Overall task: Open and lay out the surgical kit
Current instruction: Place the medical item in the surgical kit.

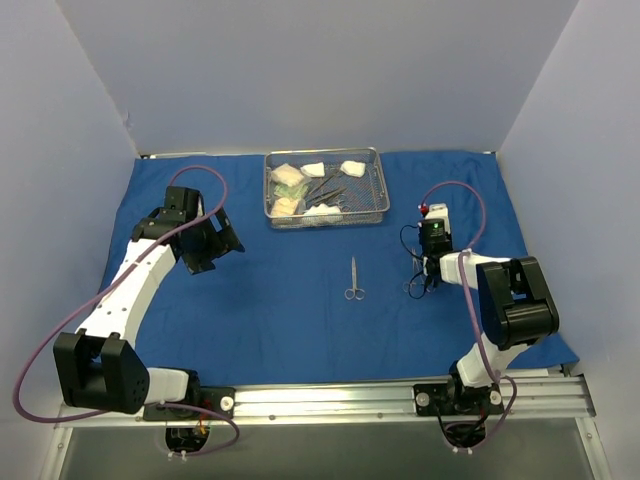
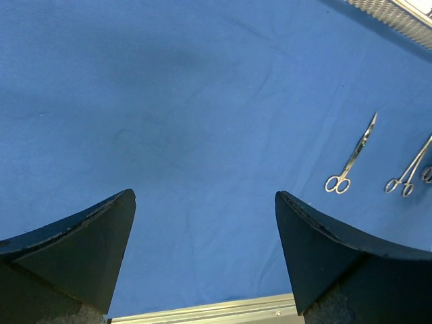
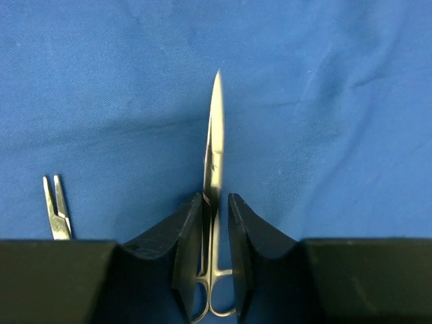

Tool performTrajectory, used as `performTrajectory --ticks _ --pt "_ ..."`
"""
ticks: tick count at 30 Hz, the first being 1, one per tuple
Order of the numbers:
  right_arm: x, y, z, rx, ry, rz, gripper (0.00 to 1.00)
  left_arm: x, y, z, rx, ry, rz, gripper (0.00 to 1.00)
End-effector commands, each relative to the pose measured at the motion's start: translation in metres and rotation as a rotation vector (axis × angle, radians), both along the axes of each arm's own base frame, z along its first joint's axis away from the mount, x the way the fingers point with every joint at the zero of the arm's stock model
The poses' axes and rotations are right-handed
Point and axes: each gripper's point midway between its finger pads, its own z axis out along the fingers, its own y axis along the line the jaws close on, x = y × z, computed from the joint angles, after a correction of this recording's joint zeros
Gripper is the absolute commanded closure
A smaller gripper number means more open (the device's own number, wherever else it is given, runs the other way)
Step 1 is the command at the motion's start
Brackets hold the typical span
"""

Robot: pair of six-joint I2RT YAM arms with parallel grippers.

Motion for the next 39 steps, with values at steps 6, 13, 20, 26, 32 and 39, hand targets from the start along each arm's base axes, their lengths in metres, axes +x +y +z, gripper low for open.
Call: performTrajectory --ticks 6,13,20,26,32,39 --pt "-0.010 0.008 0.000 0.033 0.018 0.068 0.83 0.012 -0.002 0.003 -0.029 -0.039 -0.017 0.06" --pt "-0.008 0.010 -0.008 0.037 0.051 0.078 0.92 0.013 -0.001 0.003 -0.033 -0.038 -0.012 0.06" --pt "-0.004 0.001 0.009 0.028 0.038 0.058 0.86 0.014 -0.002 0.004 -0.038 -0.052 -0.018 0.06" --pt "0.016 -0.005 0.036 0.136 -0.037 0.060 0.79 0.016 0.000 0.011 -0.026 -0.077 -0.013 0.06" --pt "0.034 -0.005 0.039 0.154 -0.061 0.071 0.75 0.018 0.006 0.019 -0.001 -0.100 0.008 0.06" --pt "0.041 -0.013 0.020 0.201 -0.029 0.031 0.75 0.019 0.008 0.018 0.010 -0.102 0.020 0.06"
